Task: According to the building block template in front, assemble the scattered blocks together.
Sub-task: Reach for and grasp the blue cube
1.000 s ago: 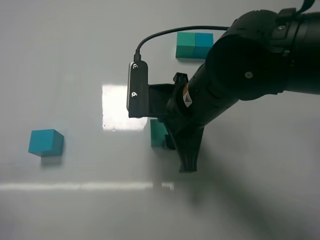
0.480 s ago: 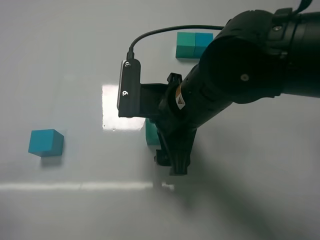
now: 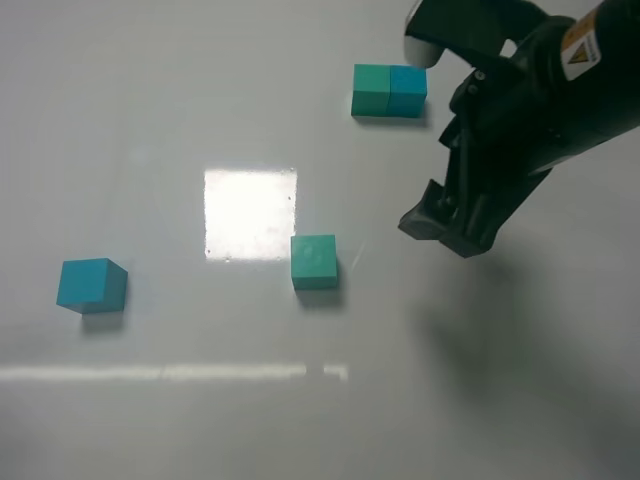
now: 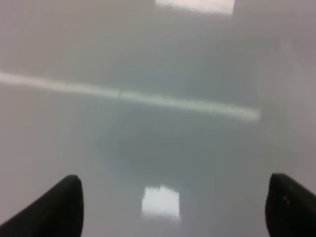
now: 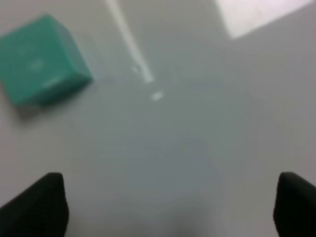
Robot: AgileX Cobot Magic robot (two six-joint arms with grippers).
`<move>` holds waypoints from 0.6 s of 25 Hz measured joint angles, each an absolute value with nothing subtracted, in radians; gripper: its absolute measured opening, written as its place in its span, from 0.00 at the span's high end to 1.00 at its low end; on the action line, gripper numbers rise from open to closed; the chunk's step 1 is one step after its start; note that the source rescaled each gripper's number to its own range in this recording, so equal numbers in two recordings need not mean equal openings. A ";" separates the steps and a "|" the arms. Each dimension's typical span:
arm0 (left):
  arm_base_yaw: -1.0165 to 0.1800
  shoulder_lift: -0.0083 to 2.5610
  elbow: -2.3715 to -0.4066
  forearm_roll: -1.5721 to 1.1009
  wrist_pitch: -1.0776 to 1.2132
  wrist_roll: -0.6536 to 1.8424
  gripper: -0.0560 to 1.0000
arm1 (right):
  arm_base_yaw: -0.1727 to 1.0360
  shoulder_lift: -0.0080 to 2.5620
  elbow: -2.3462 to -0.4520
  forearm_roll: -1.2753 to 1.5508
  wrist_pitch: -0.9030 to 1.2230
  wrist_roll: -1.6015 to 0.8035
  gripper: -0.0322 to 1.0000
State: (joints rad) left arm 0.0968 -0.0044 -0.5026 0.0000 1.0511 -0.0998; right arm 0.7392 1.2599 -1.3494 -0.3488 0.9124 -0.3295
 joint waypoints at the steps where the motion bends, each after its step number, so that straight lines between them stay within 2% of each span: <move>1: 0.097 -0.004 -0.503 0.000 1.051 -0.100 0.23 | 0.676 1.246 -1.349 -0.333 0.938 -0.310 0.00; 5: 0.097 -0.004 -0.503 0.000 1.051 -0.100 0.23 | 0.427 1.186 -1.324 -0.276 0.993 -0.205 0.00; 10: 0.097 -0.004 -0.503 0.000 1.051 -0.100 0.23 | 0.106 1.049 -1.203 -0.229 1.017 -0.062 0.00; 15: 0.097 -0.004 -0.503 0.000 1.051 -0.100 0.23 | -0.085 0.845 -1.043 -0.221 1.037 0.038 0.00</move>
